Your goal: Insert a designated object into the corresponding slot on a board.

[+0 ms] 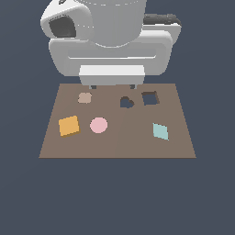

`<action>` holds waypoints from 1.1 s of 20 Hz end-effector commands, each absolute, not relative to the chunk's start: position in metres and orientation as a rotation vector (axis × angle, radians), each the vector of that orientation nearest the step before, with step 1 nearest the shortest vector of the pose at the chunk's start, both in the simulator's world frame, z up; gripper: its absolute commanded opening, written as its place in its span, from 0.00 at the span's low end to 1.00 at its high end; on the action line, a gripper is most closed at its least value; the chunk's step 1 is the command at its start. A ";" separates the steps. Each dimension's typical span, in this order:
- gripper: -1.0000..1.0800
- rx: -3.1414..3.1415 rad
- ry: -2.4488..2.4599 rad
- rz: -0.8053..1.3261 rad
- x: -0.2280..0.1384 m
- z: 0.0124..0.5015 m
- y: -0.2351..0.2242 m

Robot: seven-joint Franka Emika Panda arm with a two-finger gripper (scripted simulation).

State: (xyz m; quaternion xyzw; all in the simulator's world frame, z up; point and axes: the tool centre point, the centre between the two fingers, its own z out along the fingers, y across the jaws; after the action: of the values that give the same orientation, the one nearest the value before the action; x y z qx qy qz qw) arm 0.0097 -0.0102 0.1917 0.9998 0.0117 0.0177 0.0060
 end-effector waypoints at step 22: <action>0.96 3.124 0.278 0.027 0.022 0.117 -0.092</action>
State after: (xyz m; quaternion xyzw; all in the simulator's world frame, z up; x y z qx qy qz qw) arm 0.0205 -0.0814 0.1268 0.9968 0.0788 0.0099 0.0030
